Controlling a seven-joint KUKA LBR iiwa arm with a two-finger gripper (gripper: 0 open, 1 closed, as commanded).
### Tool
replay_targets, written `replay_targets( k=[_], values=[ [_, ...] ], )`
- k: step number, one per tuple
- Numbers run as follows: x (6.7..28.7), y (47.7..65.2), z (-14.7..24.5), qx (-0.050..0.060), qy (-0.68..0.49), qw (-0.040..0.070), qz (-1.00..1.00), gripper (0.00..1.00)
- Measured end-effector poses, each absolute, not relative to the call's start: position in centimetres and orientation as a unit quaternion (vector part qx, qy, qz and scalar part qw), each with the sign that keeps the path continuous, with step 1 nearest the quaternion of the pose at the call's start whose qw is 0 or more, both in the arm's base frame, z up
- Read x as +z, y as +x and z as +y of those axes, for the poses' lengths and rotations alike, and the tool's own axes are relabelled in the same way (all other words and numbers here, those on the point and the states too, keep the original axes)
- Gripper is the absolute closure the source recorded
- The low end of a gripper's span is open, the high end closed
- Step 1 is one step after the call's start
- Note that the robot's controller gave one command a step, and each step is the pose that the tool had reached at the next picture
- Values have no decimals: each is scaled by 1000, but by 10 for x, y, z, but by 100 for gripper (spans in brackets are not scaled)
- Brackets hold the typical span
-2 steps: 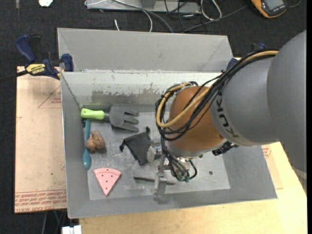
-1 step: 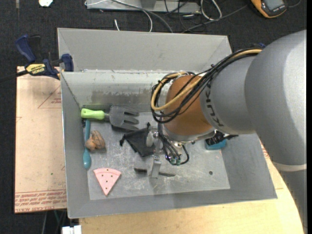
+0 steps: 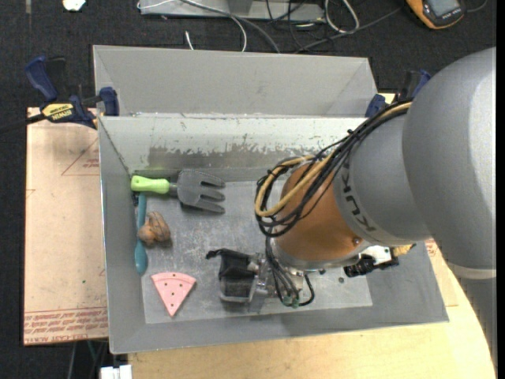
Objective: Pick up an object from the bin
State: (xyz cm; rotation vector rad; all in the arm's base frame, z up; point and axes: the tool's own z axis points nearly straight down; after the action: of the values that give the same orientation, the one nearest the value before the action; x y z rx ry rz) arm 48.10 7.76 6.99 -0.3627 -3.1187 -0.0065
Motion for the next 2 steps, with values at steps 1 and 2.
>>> replay_targets(
  k=[1, 2],
  values=[
    [70, 481, 78, -2, -116, 1, -993, 100],
    [110, 479, 77, -1, -115, 5, -993, 100]
  ],
)
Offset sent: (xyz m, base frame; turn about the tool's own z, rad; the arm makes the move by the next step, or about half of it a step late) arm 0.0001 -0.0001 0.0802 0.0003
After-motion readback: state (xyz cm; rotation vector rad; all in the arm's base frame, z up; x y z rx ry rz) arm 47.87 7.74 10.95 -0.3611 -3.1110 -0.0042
